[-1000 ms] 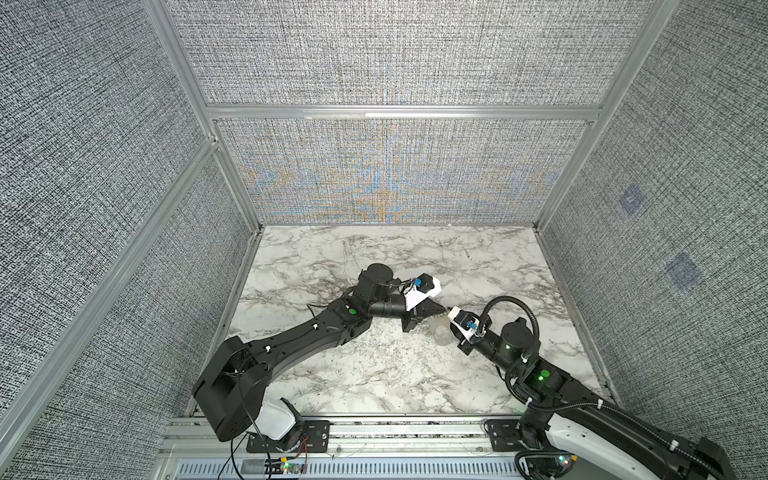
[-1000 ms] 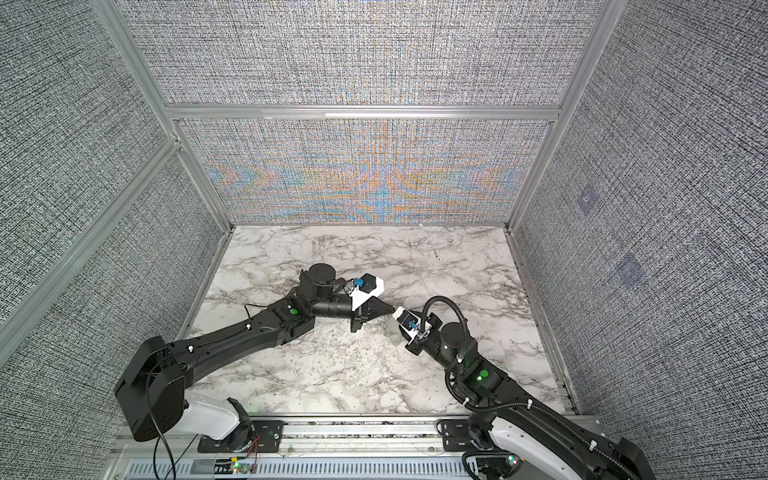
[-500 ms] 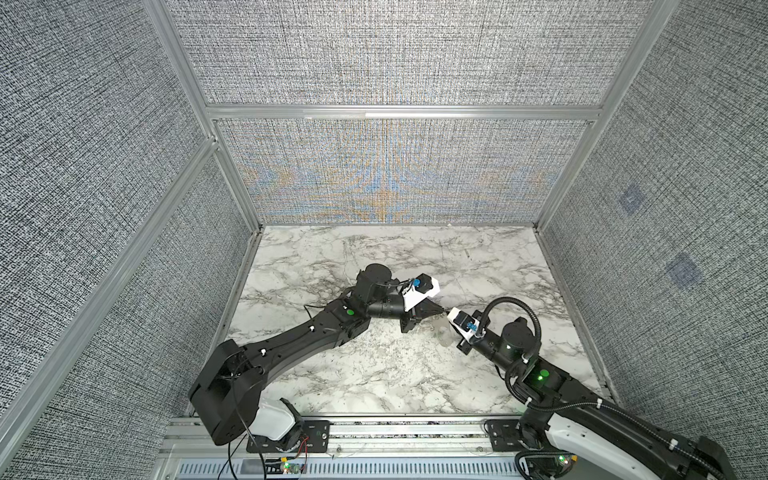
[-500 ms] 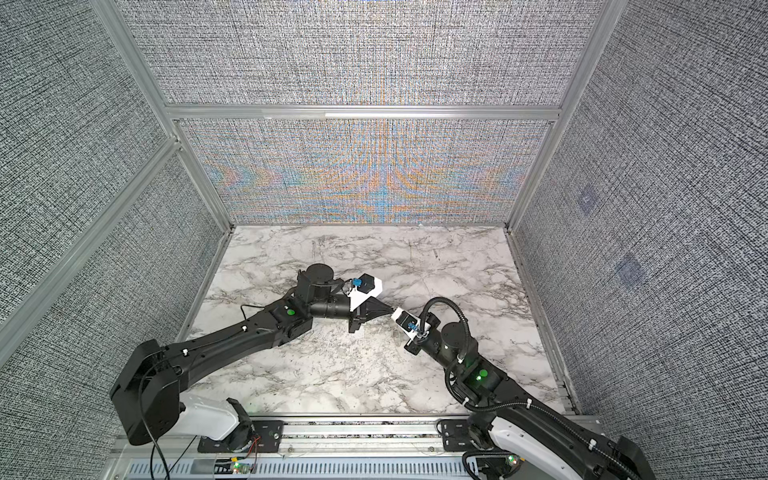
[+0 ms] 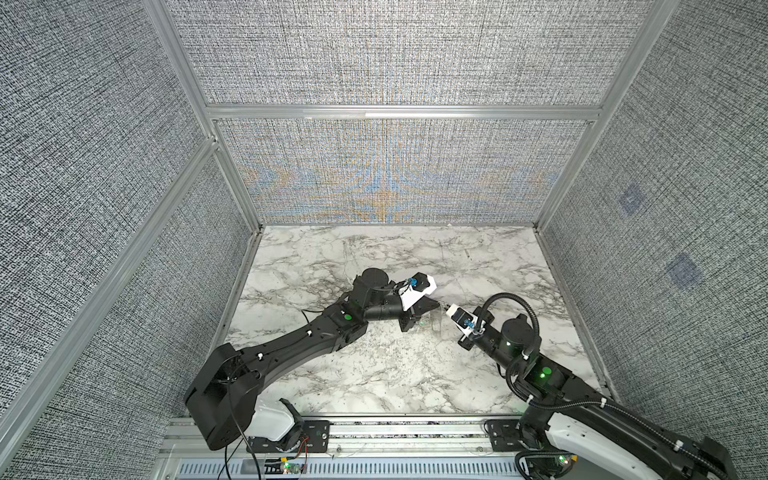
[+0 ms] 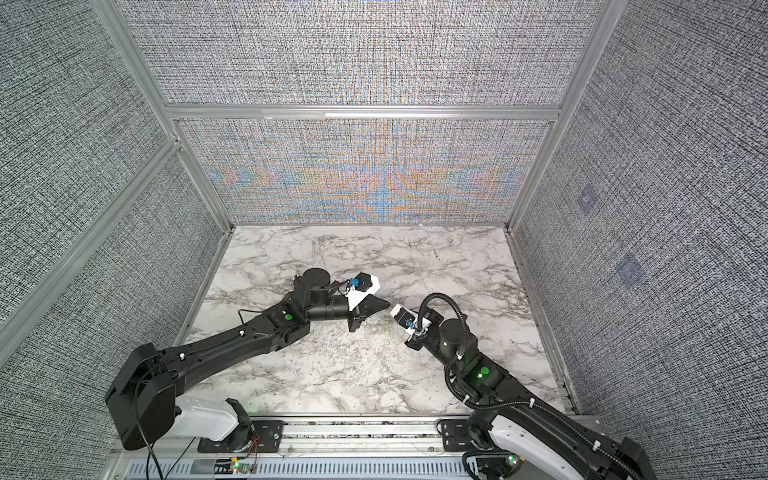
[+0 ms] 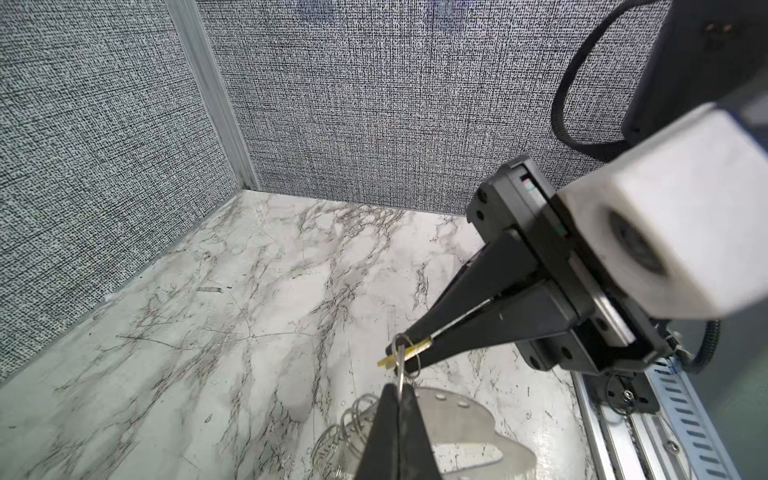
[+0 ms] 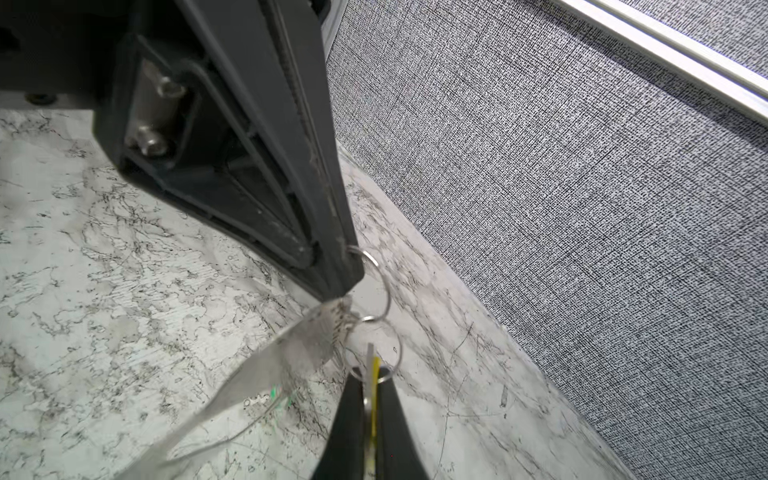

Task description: Remove the keys from the keyring

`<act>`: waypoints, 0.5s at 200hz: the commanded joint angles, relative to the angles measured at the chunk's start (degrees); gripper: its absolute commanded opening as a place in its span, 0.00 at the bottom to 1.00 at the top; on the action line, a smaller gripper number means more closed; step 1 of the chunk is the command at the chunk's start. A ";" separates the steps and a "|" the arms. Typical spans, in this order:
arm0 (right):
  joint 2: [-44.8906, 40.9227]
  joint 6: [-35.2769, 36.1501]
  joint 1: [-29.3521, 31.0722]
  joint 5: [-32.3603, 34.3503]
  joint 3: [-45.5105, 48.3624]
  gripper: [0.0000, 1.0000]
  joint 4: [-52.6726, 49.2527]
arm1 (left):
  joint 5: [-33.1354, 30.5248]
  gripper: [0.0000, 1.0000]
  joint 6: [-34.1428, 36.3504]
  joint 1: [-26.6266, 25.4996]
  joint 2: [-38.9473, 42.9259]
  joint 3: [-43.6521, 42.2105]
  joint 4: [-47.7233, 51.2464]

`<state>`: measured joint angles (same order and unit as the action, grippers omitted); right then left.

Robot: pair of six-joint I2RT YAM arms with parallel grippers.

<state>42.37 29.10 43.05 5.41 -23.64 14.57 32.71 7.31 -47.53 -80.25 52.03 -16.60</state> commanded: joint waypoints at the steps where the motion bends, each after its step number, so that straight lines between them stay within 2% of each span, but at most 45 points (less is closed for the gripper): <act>1: 0.38 0.60 -0.16 1.71 -0.54 0.00 -2.71 | -3.40 0.00 0.69 0.13 0.44 -0.24 -4.45; 50: 0.30 -0.17 -0.12 1.62 -1.18 0.00 -3.96 | -12.39 0.00 3.24 -1.02 2.13 -0.79 -3.16; 100: 0.61 -0.59 -0.10 1.62 -2.79 0.00 -4.82 | -17.07 0.00 3.69 -2.02 1.96 -0.56 -1.69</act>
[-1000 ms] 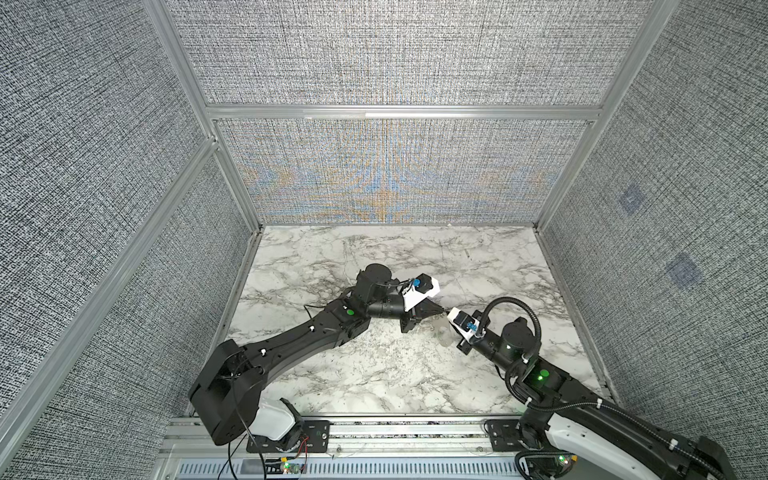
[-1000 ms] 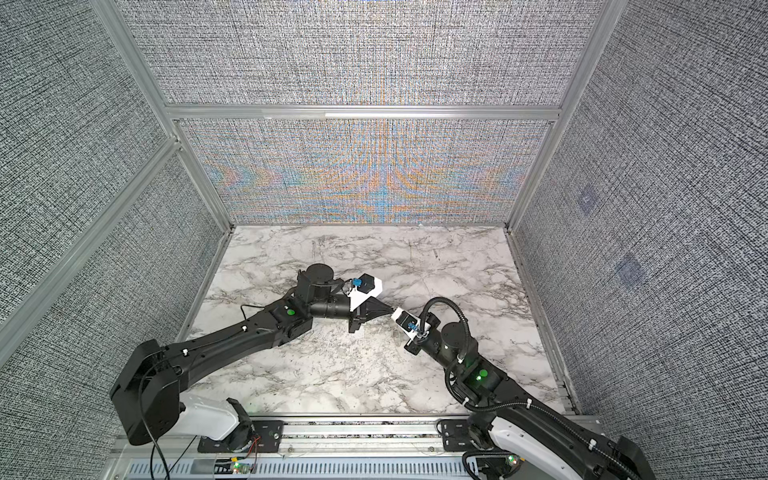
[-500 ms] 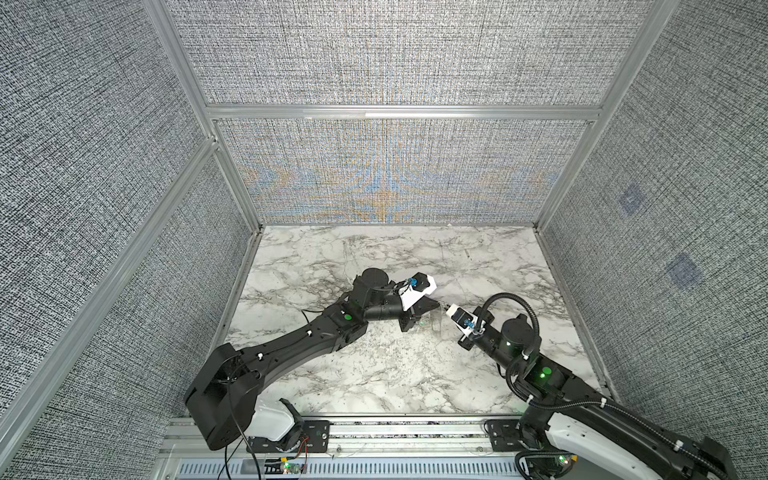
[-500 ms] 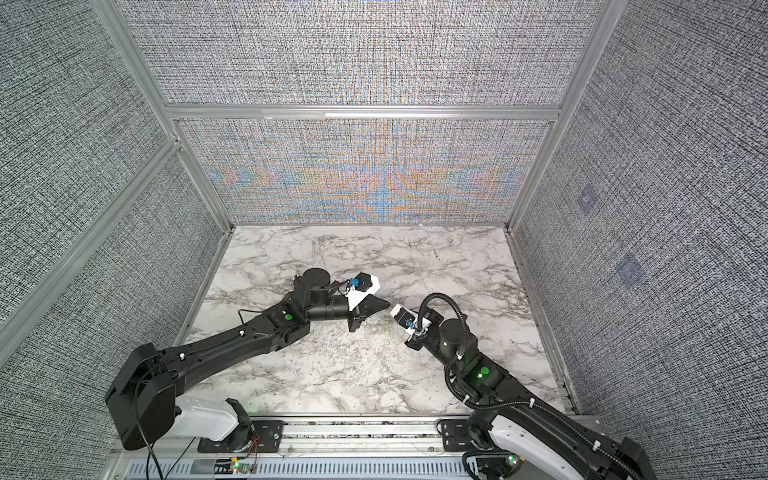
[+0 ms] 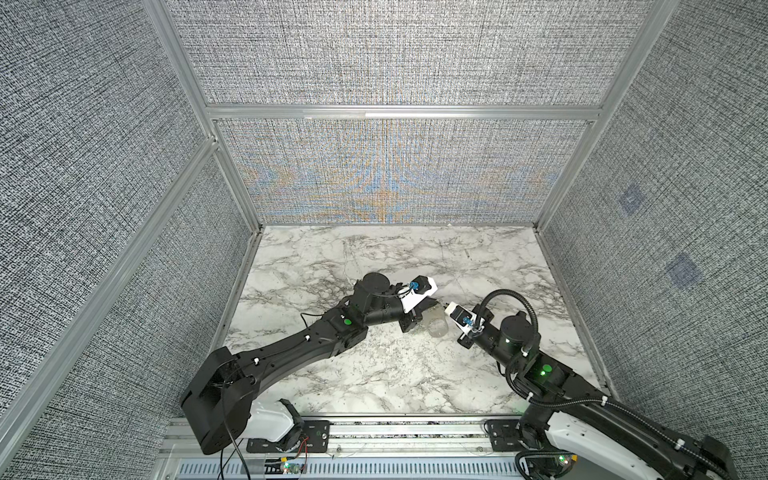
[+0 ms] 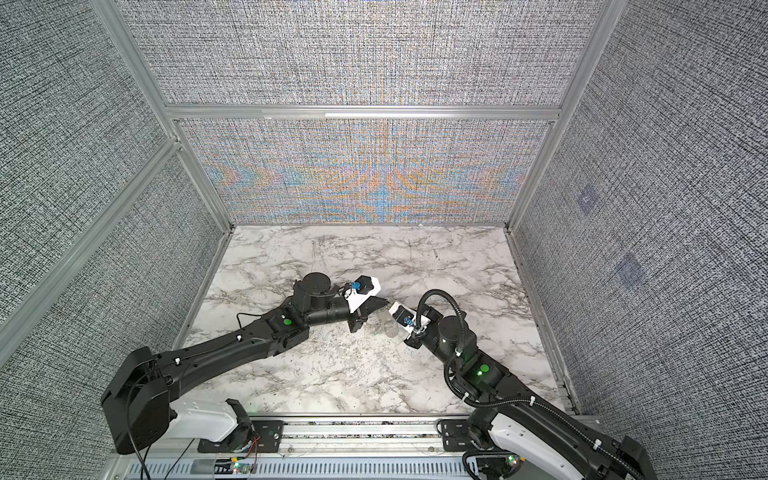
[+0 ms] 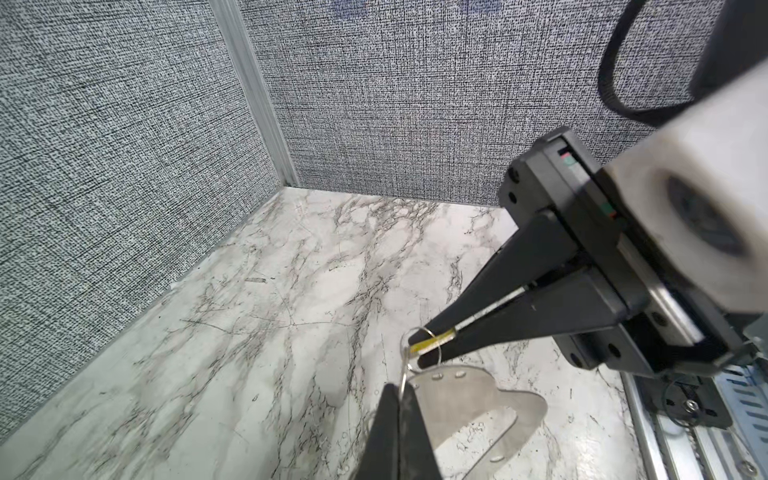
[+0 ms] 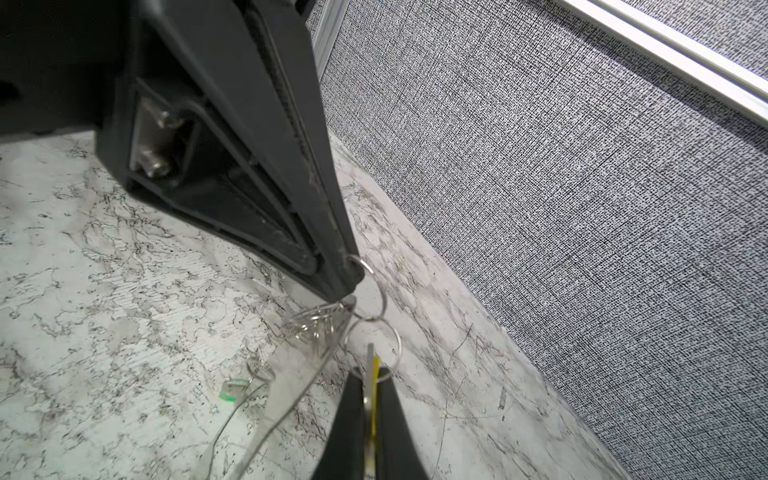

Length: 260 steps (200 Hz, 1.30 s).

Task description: Remove the keys from the keyring

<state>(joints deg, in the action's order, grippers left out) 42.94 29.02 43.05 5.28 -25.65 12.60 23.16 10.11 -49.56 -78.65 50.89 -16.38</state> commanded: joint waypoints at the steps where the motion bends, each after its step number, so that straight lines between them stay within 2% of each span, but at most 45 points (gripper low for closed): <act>1: 0.04 -0.52 -0.09 1.75 -0.79 0.00 -2.85 | -7.56 0.00 0.93 0.00 0.35 0.59 -1.81; 80: 1.59 0.06 -0.15 1.49 -3.57 0.00 -2.58 | -11.97 0.00 1.06 -0.62 -0.62 1.36 2.13; 192: 5.47 5.34 -0.08 0.48 -7.74 0.00 -0.80 | -11.05 0.00 -0.19 -0.62 -3.08 3.55 6.47; 260: 5.04 8.11 -0.07 0.60 -8.69 0.00 -2.27 | -14.94 0.00 -4.88 -0.54 -3.24 4.57 8.62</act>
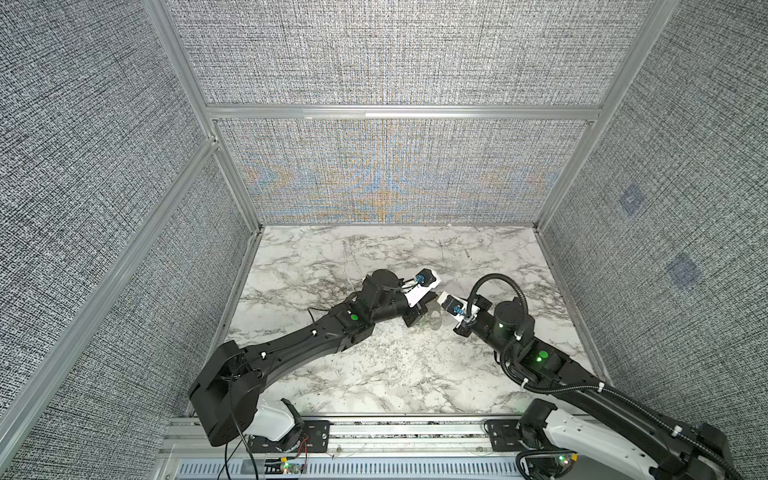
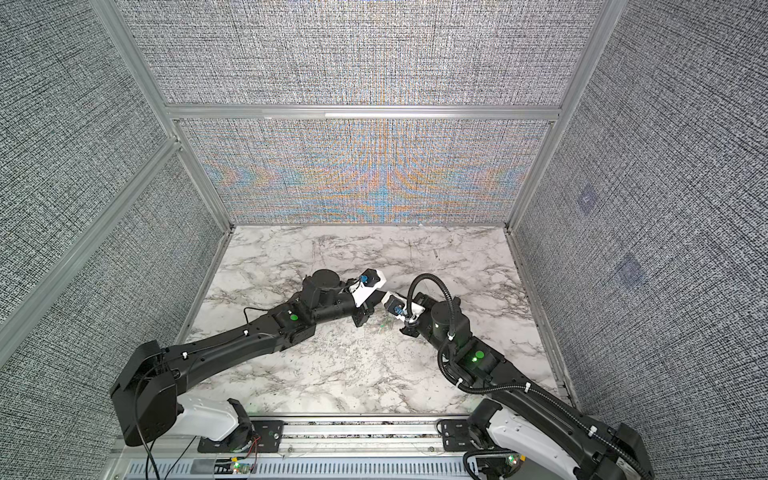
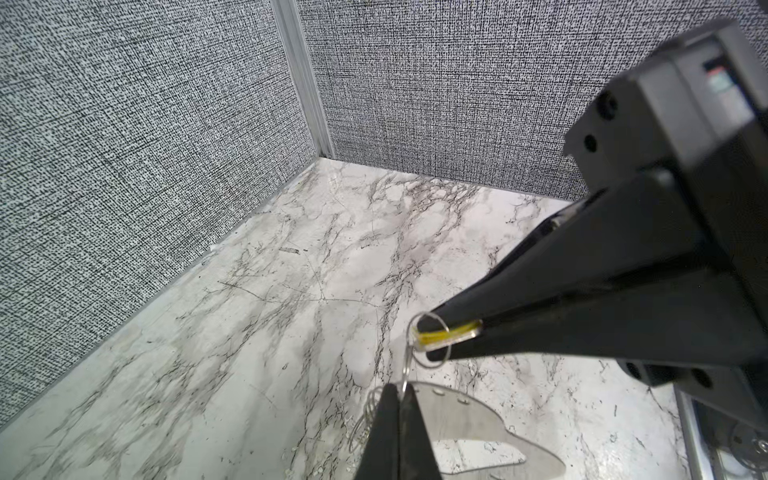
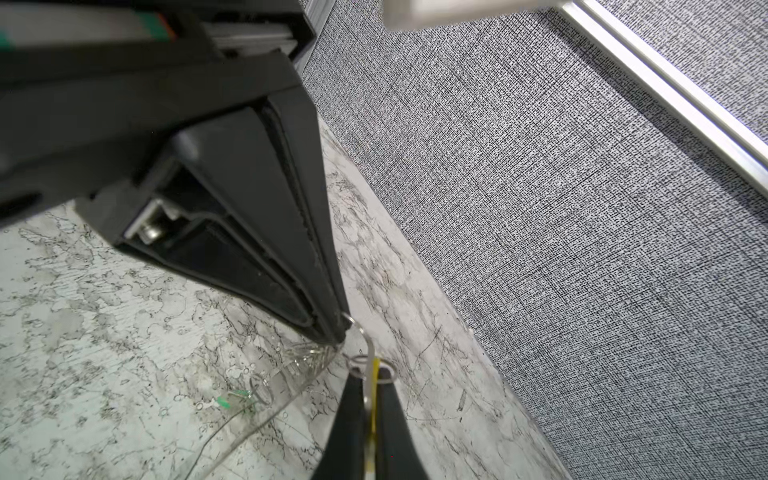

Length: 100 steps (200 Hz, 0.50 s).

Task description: Remove the keys from the keyring

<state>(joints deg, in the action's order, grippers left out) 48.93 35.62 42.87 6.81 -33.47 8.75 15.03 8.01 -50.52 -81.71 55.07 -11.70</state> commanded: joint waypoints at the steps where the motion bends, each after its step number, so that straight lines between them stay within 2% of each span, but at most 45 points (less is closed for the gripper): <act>1: -0.99 1.54 0.11 -0.93 -0.83 0.00 1.51 | -6.87 0.00 -2.80 0.42 -0.15 0.39 3.96; 100: -3.50 -1.24 0.04 1.25 4.25 0.00 -0.66 | -7.24 0.00 -4.18 1.13 0.65 0.68 2.59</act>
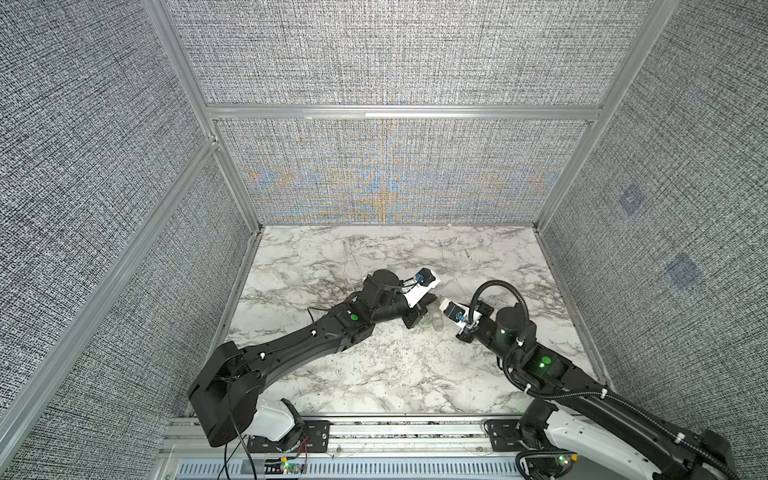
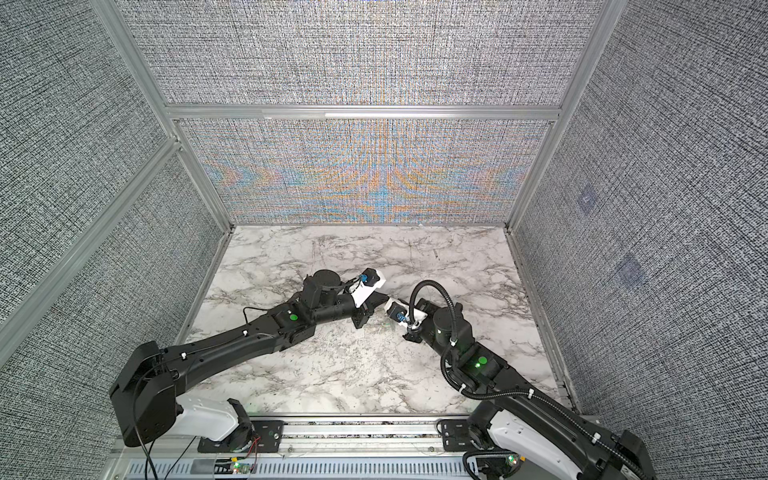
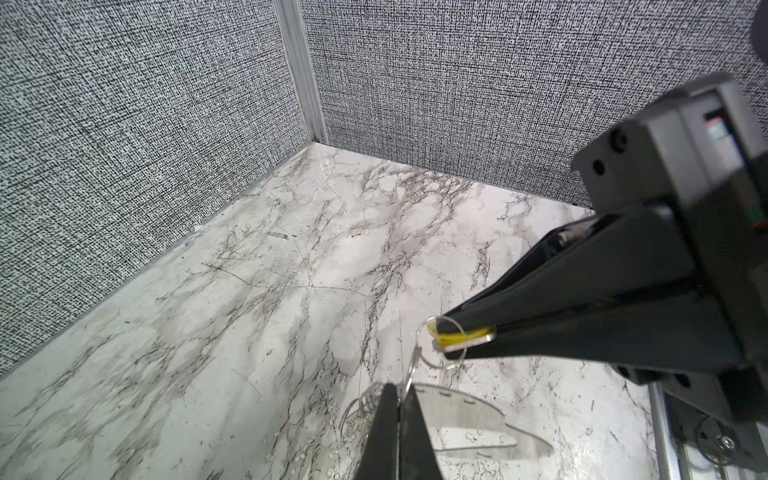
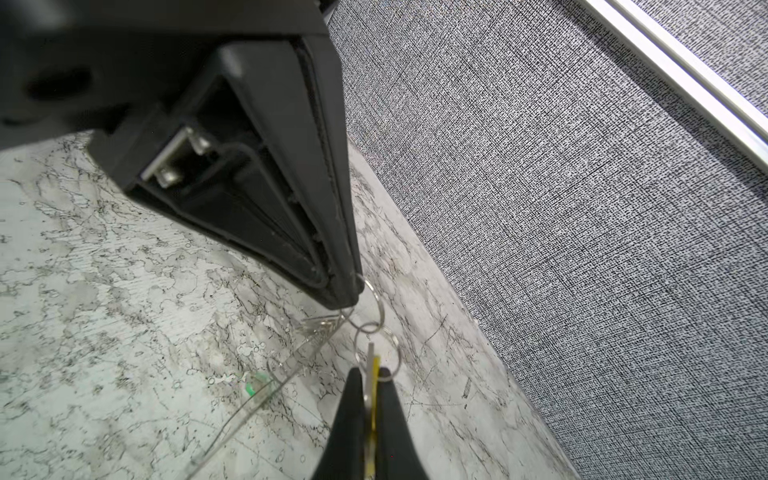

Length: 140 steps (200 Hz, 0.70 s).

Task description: Remove the keys from the keyring

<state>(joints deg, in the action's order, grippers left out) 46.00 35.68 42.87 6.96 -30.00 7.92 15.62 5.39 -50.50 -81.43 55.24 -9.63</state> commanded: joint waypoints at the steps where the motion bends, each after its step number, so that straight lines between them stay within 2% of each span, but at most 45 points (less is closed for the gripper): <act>1: -0.52 -1.31 0.07 1.11 0.75 0.00 0.13 | -7.81 0.00 -1.54 1.11 0.38 0.49 0.45; 140: 4.18 -5.84 0.02 1.13 -0.03 0.00 0.30 | -5.94 0.00 -2.00 1.11 0.75 0.74 -1.53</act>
<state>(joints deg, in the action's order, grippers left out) 49.93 31.38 42.92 7.53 -29.63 9.98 15.05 4.08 -50.11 -81.19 55.27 -8.08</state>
